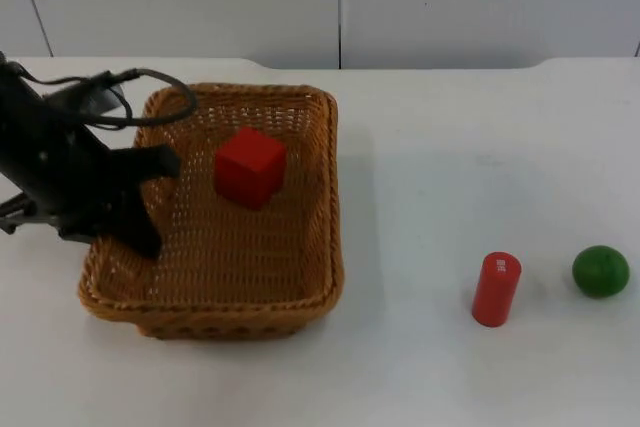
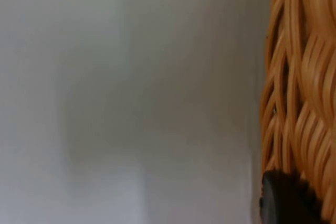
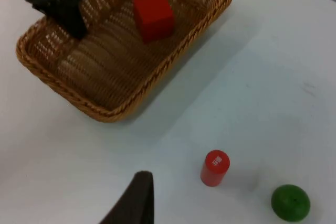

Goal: Pick up the basket with the left hand and place the object to the left of the red cylinder into the basket with the right hand.

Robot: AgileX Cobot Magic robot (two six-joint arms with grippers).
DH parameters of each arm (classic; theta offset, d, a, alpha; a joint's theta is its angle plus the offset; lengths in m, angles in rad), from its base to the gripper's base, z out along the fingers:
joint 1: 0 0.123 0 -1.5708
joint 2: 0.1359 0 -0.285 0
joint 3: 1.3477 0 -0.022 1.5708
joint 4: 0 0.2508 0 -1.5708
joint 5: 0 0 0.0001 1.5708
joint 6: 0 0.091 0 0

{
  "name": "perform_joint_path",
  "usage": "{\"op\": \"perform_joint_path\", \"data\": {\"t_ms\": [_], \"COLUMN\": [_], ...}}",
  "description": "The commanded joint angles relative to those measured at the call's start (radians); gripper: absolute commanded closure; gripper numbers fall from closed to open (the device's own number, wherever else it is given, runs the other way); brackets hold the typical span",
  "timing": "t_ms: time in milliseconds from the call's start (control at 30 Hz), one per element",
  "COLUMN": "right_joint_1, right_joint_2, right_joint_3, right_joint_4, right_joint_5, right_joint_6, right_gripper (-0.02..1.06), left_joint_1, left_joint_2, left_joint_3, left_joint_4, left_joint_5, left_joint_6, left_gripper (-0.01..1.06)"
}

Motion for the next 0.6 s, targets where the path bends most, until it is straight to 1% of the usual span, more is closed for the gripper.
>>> {"op": "perform_joint_path", "data": {"t_ms": [0,233,300,367,400,433,567], "right_joint_1": [-0.003,-0.003,-0.003,-0.003,-0.003,-0.003,-0.003], "right_joint_2": [-0.003,-0.003,-0.003,-0.003,-0.003,-0.003,-0.003], "right_joint_3": [0.003,0.003,0.003,0.003,0.003,0.003,0.003], "right_joint_4": [-0.003,-0.003,-0.003,-0.003,-0.003,-0.003,-0.003], "right_joint_5": [-0.026,-0.026,-0.026,-0.026,-0.026,-0.026,-0.026], "right_joint_6": [0.007,0.007,0.007,0.007,0.007,0.007,0.007], "right_gripper": [-0.01,-0.01,-0.01,-0.01,-0.01,-0.01,-0.01], "left_joint_1": [-0.009,-0.010,-0.010,-0.010,-0.008,-0.008,0.020], "left_joint_2": [0.009,0.012,0.012,0.010,0.010,0.010,0.008], "left_joint_3": [-0.002,-0.002,-0.002,-0.002,-0.002,-0.002,-0.002], "left_joint_4": [-0.044,-0.040,-0.033,-0.010,-0.001,-0.001,0.006], "left_joint_5": [-0.027,-0.040,-0.049,-0.053,-0.055,-0.055,-0.055], "left_joint_6": [0.008,0.009,0.009,0.009,0.009,0.009,0.009], "left_gripper": [1.05,1.04,0.98,0.78,0.66,0.66,0.15]}}
